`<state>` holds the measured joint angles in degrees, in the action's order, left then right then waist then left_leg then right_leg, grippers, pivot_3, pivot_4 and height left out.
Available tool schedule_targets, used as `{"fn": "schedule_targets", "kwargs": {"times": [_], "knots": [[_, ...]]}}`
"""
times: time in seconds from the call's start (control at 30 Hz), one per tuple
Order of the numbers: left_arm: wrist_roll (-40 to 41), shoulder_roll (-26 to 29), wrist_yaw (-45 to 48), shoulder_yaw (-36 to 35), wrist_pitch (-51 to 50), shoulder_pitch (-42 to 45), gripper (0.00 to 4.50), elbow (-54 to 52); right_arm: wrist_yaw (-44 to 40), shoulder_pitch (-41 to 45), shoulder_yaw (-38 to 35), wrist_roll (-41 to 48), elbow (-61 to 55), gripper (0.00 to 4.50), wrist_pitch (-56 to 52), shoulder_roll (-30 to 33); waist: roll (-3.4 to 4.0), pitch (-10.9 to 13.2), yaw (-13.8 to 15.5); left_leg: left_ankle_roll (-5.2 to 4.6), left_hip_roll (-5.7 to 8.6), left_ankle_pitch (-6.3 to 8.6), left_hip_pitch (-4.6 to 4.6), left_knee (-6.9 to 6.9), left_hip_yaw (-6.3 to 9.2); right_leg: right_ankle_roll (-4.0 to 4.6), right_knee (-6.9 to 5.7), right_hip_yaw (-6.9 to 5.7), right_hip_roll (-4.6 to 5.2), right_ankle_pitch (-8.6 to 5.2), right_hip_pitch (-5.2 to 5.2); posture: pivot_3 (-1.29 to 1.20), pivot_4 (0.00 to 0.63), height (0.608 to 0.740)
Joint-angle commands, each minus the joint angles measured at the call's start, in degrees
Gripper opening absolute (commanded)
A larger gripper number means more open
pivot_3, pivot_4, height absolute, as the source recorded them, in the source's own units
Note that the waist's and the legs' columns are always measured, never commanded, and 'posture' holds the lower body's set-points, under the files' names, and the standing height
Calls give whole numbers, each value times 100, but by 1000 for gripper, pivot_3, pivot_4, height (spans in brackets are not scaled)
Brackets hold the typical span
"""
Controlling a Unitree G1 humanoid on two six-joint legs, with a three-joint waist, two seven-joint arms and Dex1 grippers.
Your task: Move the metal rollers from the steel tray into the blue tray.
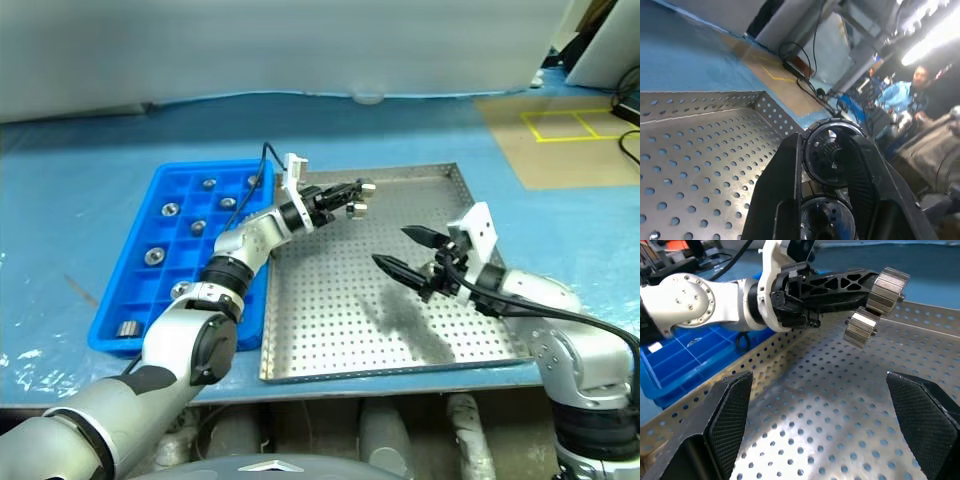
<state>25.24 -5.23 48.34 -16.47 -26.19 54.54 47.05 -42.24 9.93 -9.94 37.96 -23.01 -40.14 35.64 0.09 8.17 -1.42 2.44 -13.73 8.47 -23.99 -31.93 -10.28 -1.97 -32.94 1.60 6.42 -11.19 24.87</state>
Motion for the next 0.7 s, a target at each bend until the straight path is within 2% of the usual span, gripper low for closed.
{"fn": "schedule_targets", "kwargs": {"times": [0.03, 0.3, 0.5, 0.67, 0.7], "knots": [[747, -81, -314, -248, -925, -266, 879, -914, 10, 392, 168, -201, 317, 4500, 286, -100, 1, 1, 68, 0, 0, 0, 1, 1, -2, 0, 0, 1, 0, 0, 0, -268, 150, 740], [1500, -242, -727, -152, -1991, -908, 879, -2205, -57, 975, 420, -285, 977, 4500, 411, -525, 3, 5, 258, -18, -2, -13, -4, 4, -3, 0, 0, -1, -1, 0, 4, -225, 150, 740], [1898, -328, -879, -78, -2248, -1126, 879, -2608, 43, 1400, 464, -196, 1503, 4500, 139, -859, 2, 5, 288, -12, -2, -15, 0, -4, -3, 1, -18, 0, -1, 1, 3, -196, 150, 740], [1879, -310, -913, 154, -2199, -1219, 879, -2696, 259, 1663, 452, -324, 1835, 4500, 133, -1041, 2, 5, 312, 7, -2, -11, 4, -4, -3, 1, -29, 0, -1, 1, 4, -193, 150, 740], [1889, -313, -917, 170, -2192, -1223, 877, -2689, 348, 1706, 442, -386, 1913, 4309, 137, -1071, 2, 5, 314, 9, -2, -11, 4, -4, -3, 0, -30, 0, -1, 1, 5, -193, 150, 740]]}}
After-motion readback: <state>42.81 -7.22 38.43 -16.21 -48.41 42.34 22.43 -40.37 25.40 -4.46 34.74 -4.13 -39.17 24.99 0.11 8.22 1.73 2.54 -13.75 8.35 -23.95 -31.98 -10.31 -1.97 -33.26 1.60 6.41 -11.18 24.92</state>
